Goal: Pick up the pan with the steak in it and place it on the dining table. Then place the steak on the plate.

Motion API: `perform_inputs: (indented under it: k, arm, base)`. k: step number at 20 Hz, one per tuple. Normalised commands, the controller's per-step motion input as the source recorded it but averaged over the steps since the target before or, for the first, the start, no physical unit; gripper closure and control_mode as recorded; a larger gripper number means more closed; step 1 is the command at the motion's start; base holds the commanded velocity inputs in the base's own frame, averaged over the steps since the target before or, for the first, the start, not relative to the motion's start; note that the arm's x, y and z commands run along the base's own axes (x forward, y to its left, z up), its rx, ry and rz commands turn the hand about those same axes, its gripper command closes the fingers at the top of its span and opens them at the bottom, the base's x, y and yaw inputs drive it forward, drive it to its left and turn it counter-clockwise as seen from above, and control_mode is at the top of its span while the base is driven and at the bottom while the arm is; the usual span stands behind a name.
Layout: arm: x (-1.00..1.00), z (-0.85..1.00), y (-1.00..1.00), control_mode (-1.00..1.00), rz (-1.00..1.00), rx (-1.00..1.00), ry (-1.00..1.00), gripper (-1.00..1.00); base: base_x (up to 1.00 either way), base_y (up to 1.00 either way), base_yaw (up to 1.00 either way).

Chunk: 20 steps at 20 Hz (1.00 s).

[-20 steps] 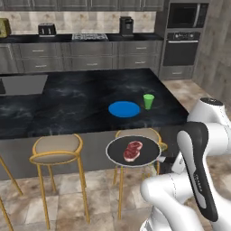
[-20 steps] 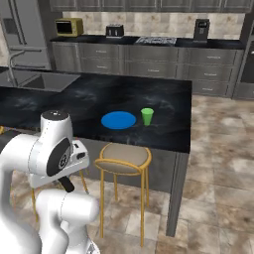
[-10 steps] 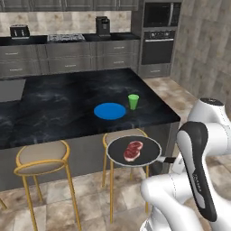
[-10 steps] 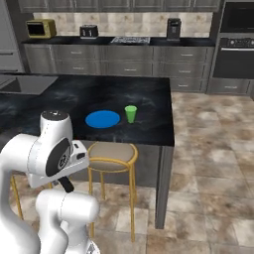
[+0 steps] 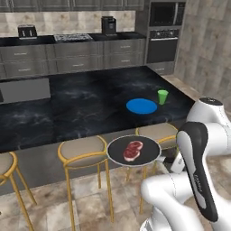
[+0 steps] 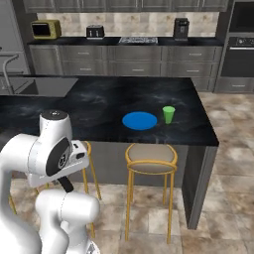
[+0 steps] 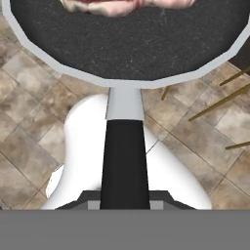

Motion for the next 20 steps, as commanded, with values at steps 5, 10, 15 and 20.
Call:
perform_inputs:
  k: [5, 10, 15, 20]
  arm:
    - [0.0, 0.0, 0.0, 1.0, 0.0, 0.0, 0.0, 1.0]
    - [0.0, 0.0, 0.0, 1.0, 0.0, 0.0, 0.0, 1.0]
    - [0.0, 0.0, 0.0, 1.0, 0.0, 0.0, 0.0, 1.0]
    - [0.35, 0.0, 0.02, -1.0, -0.02, 0.01, 0.0, 1.0]
  base:
    - [0.1, 0.04, -0.01]
    - [0.69, 0.14, -0.03]
    - [0.78, 0.07, -0.04]
    - [0.51, 0.06, -0.03]
